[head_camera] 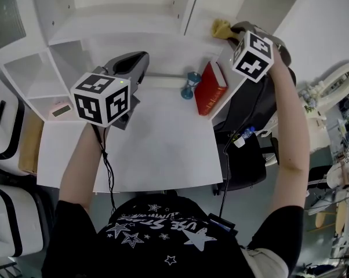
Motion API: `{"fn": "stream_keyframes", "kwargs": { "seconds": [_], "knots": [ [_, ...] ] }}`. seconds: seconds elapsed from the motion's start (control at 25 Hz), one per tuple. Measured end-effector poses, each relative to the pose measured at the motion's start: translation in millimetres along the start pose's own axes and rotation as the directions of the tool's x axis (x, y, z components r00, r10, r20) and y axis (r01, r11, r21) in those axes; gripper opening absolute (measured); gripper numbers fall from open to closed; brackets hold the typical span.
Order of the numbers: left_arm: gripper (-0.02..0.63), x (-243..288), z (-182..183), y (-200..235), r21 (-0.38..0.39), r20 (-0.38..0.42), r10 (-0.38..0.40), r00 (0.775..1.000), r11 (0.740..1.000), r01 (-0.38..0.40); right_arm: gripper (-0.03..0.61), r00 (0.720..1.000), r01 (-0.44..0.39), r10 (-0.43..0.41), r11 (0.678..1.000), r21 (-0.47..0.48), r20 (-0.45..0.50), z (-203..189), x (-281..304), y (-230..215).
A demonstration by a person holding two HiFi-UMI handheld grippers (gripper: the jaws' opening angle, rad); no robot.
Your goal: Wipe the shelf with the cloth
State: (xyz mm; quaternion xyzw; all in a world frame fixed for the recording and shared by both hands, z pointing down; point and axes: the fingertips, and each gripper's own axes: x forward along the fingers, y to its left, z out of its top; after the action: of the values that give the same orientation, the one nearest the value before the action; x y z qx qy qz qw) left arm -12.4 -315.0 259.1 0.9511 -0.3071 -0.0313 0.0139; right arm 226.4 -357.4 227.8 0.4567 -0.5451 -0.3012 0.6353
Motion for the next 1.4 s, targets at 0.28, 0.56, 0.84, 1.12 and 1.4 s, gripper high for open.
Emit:
{"fn": "stream_keyframes", "kwargs": {
  "seconds": [0.28, 0.56, 0.84, 1.12, 1.4],
  "knots": [
    [0.0, 1.0, -1.1, 7.6, 0.01, -0.023, -0.038, 0.999, 0.999, 0.038, 0.121, 0.993, 0.121, -0.119, 0.987, 0.106, -0.022, -7.9, 1.5, -17.9],
    [0.0, 13.2, 8.6, 13.3, 0.014, 0.004, -0.037, 0.999, 0.999, 0.037, 0.121, 0.984, 0.175, -0.17, 0.981, 0.088, -0.056, -21.0, 23.7, -42.8],
    [0.0, 33.9, 26.8, 17.6, 0.022, 0.035, 0.004, 0.999, 1.0, -0.004, 0.121, 0.984, 0.173, -0.171, 0.984, 0.034, -0.057, -29.9, 66.9, -80.4],
    [0.0, 42.1, 34.9, 19.0, 0.056, 0.035, 0.039, 0.999, 0.998, -0.041, 0.121, 0.988, 0.133, -0.134, 0.991, -0.016, -0.077, -32.6, 128.9, -94.2],
    [0.0, 46.0, 31.1, 22.3, 0.076, 0.032, 0.071, 0.997, 0.994, -0.074, 0.121, 0.99, 0.089, -0.092, 0.996, -0.031, -0.108, -40.1, 164.1, -94.5]
  ]
}}
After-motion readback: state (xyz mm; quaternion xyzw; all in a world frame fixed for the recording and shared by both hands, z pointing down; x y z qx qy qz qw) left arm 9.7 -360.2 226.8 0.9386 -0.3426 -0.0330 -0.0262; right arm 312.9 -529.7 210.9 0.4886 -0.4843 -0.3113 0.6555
